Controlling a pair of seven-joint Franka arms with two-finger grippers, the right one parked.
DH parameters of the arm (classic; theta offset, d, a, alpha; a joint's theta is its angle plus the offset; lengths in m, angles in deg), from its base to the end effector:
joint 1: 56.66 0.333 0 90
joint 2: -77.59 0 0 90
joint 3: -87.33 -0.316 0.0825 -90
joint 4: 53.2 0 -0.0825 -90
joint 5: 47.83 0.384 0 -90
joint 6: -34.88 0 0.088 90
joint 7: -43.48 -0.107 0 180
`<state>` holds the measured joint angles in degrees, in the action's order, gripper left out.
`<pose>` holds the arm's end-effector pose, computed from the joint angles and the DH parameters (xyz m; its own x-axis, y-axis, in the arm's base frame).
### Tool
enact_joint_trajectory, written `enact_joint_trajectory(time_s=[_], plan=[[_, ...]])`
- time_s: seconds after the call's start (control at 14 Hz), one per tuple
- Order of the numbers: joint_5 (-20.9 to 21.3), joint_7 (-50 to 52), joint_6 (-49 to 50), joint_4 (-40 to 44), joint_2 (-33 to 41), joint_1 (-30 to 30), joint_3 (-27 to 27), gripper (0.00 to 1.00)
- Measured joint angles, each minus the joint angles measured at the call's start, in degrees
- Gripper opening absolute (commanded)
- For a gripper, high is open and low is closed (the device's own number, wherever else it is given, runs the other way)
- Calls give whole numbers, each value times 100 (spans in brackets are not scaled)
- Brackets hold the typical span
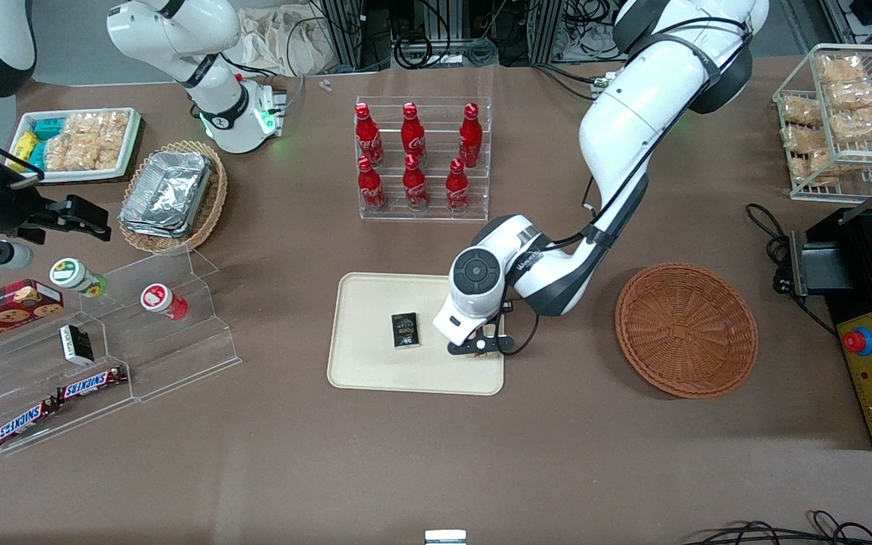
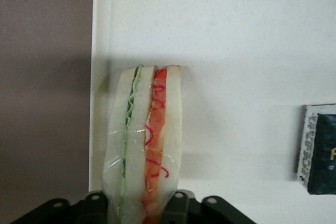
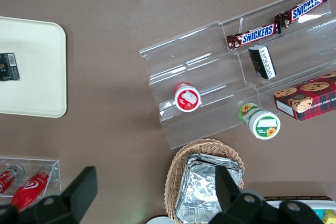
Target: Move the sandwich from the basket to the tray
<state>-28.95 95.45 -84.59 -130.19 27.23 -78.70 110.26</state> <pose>0.5708 -0.4566 0.2179 0.9953 0.0717 -0.0646 0.0698 -0.9970 -0.0322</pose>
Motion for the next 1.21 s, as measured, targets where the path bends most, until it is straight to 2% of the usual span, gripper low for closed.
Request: enact_joint_trajectory(time_s=[0.29,0.57,0.86,1.07,1.21], plan=[[0,45,211,286,308,26,-2,100],[-86,146,1646,322,1386,300,15,100],[-403,-153,1846,-722,2842,987,107,100],[-886,-667,1862,-1760,4070,1350,105,100],[-1120,-1147,2047,-2117,4628,1705,90,100]])
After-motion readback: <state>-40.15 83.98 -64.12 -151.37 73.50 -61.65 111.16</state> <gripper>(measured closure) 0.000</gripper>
